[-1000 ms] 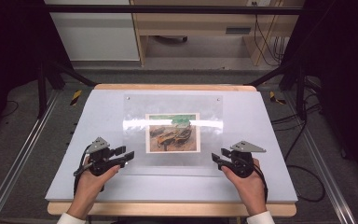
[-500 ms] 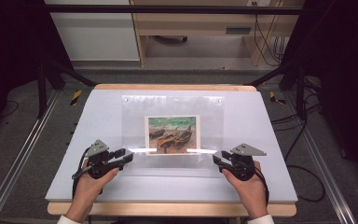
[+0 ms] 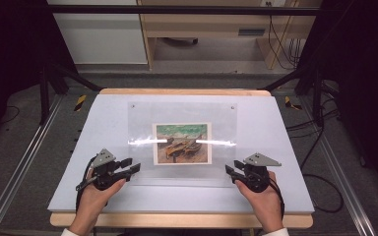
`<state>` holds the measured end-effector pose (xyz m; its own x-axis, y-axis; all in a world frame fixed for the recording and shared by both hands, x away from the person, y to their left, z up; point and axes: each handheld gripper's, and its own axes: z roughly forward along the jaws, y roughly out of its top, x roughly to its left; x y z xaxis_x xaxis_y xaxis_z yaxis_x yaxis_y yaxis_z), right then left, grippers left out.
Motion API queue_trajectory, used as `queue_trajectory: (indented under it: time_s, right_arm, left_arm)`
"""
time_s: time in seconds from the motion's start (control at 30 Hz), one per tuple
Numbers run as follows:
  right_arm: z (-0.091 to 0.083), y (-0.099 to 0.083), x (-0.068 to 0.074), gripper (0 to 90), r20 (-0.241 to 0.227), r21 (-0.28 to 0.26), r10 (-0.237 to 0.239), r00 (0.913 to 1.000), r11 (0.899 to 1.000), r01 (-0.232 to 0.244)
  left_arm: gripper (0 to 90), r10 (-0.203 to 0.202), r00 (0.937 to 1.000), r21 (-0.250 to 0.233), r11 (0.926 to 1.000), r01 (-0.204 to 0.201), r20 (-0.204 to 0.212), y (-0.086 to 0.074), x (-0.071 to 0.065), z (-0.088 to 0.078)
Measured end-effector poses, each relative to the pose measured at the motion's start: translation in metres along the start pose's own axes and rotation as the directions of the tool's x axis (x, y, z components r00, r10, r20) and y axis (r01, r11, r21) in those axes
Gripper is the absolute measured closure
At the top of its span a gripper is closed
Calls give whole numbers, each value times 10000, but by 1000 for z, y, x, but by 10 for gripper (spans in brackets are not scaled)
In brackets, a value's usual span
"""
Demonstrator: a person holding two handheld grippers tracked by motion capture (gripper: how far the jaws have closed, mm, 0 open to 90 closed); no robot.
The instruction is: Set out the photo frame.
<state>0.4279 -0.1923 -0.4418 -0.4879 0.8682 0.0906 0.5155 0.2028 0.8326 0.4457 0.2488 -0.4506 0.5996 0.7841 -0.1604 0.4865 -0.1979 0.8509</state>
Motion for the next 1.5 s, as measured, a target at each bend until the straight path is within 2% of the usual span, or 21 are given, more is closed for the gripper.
queue_trajectory:
  time_s: [0.2,0.6,1.5]
  right_arm:
    - [-1,-1,1,602,19,35,75,10000,10000,-75]
    - [-2,-2,3,609,126,90,-126,9998,9999,124]
    - [-6,-6,7,651,258,214,-258,9993,9995,252]
  left_arm:
    - [554,9,10000,16,10000,-9,8,-1,0,-1]
    - [567,46,10000,77,10000,-46,23,-2,-1,-2]
    - [596,154,9998,266,9995,-151,-89,-5,-5,-5]
